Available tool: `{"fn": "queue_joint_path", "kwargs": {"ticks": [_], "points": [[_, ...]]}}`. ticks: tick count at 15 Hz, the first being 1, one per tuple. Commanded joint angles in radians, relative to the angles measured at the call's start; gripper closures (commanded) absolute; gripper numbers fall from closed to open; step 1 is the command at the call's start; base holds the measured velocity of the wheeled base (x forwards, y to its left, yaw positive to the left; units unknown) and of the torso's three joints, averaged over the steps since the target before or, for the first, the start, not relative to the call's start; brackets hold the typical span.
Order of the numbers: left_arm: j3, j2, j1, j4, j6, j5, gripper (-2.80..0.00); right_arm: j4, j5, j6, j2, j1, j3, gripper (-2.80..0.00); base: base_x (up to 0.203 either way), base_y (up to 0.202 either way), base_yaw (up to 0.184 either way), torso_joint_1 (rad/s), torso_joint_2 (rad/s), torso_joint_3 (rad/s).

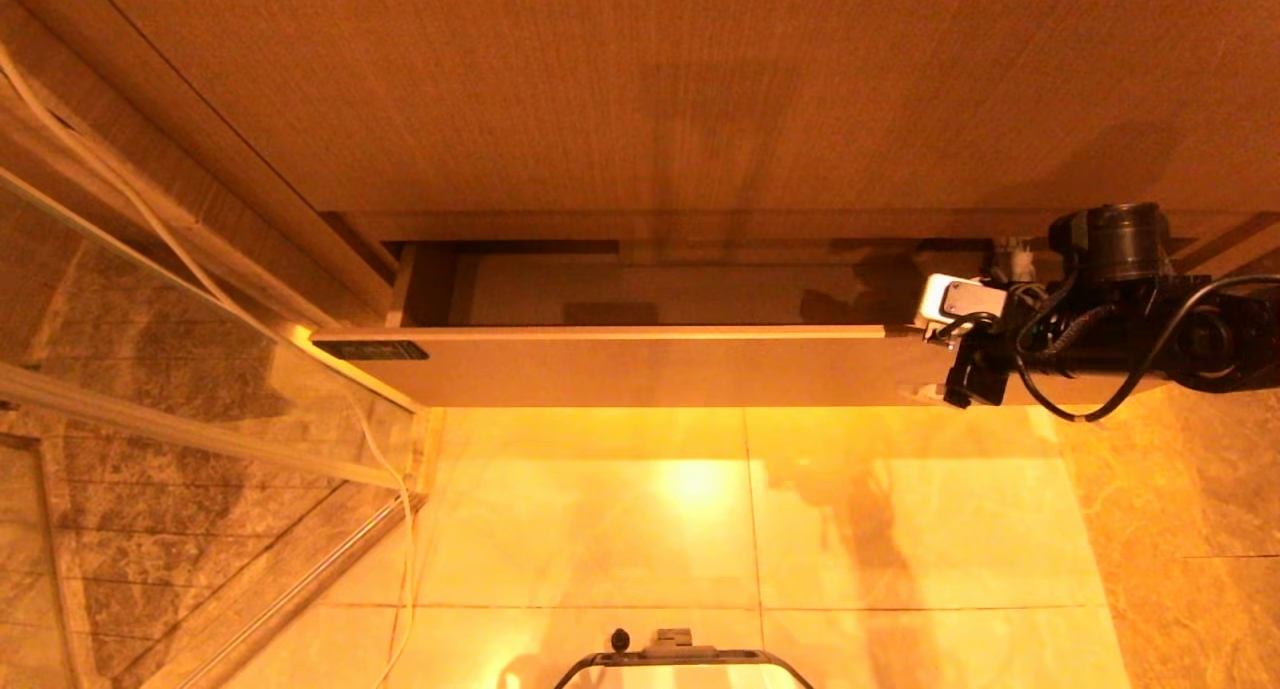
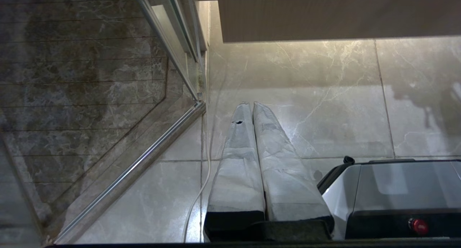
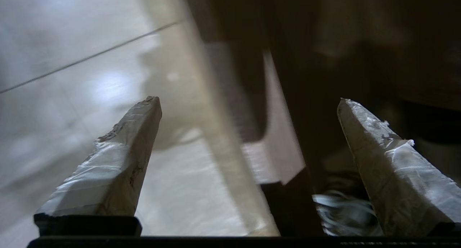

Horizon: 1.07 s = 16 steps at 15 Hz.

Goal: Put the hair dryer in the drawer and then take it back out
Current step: Pull open the drawer

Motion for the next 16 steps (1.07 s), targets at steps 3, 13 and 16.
{"fn": "queue_joint_path", "kwargs": {"ticks": [3, 13, 16], "points": [[0.002, 0.000, 0.000, 0.000, 0.000, 0.000, 0.00, 0.136, -0.071, -0.010, -0.161, 0.002, 0.081, -2.80, 0.000, 0.000, 0.000, 0.000, 0.00, 0.000], [0.002, 0.000, 0.000, 0.000, 0.000, 0.000, 0.00, 0.294, -0.320, 0.108, -0.660, -0.053, 0.434, -2.80, 0.000, 0.000, 0.000, 0.000, 0.00, 0.000], [0.002, 0.000, 0.000, 0.000, 0.000, 0.000, 0.00, 0.298, -0.439, 0.174, -0.736, -0.208, 0.487, -2.80, 0.000, 0.000, 0.000, 0.000, 0.00, 0.000]]}}
